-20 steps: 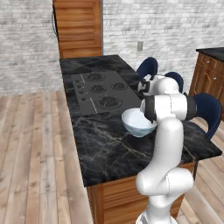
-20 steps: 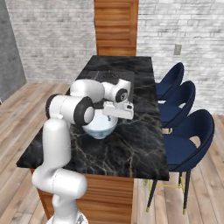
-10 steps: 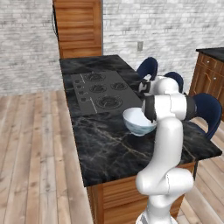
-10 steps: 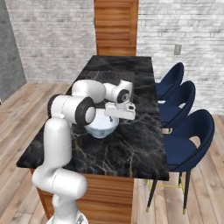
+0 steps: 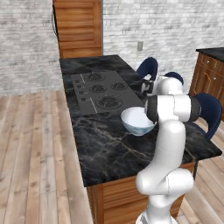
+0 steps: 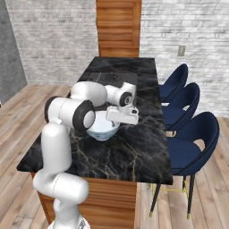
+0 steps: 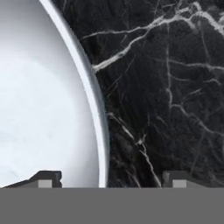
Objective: Pick the cup and bowl from the counter and place them on the counter next to the sink.
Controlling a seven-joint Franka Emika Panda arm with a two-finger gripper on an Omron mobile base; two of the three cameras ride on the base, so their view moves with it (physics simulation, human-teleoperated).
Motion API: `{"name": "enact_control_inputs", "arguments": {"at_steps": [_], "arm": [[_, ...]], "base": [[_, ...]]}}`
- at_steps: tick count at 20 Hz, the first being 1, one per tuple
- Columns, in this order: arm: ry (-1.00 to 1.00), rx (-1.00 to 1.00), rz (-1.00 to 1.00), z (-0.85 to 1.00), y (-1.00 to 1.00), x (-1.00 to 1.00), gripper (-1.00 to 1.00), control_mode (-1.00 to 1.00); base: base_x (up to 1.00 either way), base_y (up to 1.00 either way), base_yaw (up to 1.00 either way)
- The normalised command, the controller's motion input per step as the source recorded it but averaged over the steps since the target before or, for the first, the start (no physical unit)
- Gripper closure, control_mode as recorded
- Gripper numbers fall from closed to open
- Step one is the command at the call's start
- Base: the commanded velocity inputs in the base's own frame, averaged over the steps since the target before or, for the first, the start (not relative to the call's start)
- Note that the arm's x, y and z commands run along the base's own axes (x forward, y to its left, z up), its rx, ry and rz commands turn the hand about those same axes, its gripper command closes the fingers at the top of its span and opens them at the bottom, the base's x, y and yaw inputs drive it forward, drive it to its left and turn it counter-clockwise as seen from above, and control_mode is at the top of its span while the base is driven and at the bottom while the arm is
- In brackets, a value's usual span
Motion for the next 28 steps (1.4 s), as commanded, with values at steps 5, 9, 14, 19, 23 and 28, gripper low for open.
{"name": "enact_control_inputs", "arguments": {"at_steps": [5, 9, 14, 19, 23, 28], "arm": [[0.00, 0.00, 0.00, 0.00, 0.19, -0.22, 1.00, -1.00], [0.00, 0.00, 0.00, 0.00, 0.12, -0.16, 1.00, -1.00], [-0.08, 0.04, 0.00, 0.52, 0.00, -0.21, 1.00, -1.00], [-0.07, 0.09, 0.00, 0.70, -0.01, -0.24, 1.00, -1.00], [0.01, 0.07, -0.06, 0.22, -0.25, -0.04, 1.00, -1.00], [0.06, 0.05, -0.29, 0.16, -0.30, -0.02, 1.00, -1.00]], "base": [[0.00, 0.00, 0.00], [0.00, 0.00, 0.00], [0.00, 0.00, 0.00], [0.00, 0.00, 0.00], [0.00, 0.00, 0.00], [0.00, 0.00, 0.00]]}}
